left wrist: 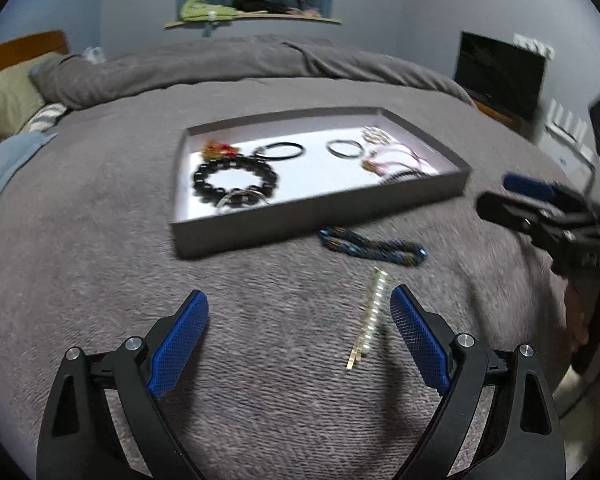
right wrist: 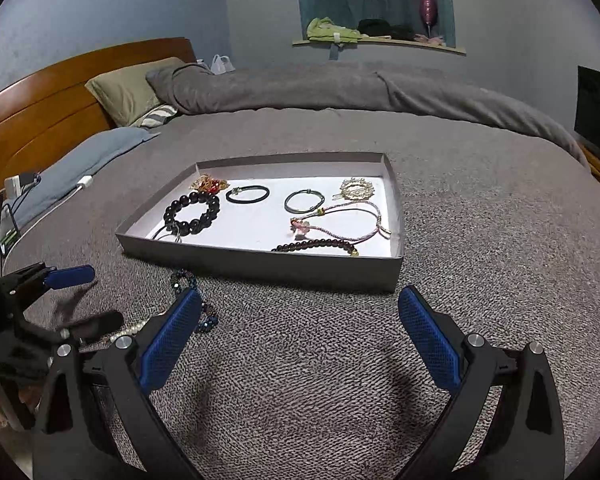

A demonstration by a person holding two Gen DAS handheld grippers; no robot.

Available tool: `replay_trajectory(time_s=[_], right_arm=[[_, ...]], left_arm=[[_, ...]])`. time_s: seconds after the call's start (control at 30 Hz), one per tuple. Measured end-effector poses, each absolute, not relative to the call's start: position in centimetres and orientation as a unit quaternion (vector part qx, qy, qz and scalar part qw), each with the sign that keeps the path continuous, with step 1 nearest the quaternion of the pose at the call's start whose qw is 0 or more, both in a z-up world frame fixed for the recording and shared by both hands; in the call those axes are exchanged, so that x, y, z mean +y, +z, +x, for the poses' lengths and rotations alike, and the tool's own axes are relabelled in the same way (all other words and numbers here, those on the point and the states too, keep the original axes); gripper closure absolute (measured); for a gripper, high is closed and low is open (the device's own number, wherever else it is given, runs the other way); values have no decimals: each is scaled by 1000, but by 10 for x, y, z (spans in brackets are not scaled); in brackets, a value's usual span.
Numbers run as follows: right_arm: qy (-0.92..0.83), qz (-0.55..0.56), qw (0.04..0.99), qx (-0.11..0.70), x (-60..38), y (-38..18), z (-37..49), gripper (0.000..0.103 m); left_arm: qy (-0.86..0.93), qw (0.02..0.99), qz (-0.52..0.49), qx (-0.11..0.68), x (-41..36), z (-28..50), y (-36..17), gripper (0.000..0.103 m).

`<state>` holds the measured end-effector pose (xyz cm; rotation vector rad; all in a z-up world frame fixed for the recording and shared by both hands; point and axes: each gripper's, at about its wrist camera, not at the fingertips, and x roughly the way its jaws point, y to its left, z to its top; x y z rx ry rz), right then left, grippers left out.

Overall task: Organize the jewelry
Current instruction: 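Move both tools back toward the pearl hairpin and blue bead bracelet, then grasp pearl hairpin with left tool while right tool grasps blue bead bracelet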

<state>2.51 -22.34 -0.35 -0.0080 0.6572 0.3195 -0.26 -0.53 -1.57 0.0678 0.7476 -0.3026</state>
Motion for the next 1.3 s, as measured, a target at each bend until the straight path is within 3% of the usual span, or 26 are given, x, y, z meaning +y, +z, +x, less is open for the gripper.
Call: replay_trajectory(time_s=[0.27, 0.6, 0.77, 0.9, 1.23, 1.3], right_arm=[[163, -7, 932, 324, -220, -5, 27, 6], [195, -30, 922, 333, -200, -14, 29, 7], [208, -48, 916, 338, -190, -20, 28, 24], [219, -57, 912, 342, -182, -23, 28, 36], [229, -42, 904, 360, -172, -30, 36, 66], [232, -34, 902, 363, -171, -30, 39, 68]], left_arm=[[-167, 912, 51, 371, -15, 0, -25, 17], [-209, 901, 67, 375, -25, -3, -27, 65], [-220, 897, 75, 376, -30, -5, -28, 77], [-218, 897, 73, 379, -28, -4, -27, 94], [-181, 909, 52, 372, -11, 2, -20, 94], [-173, 910, 46, 373, -6, 6, -21, 94]])
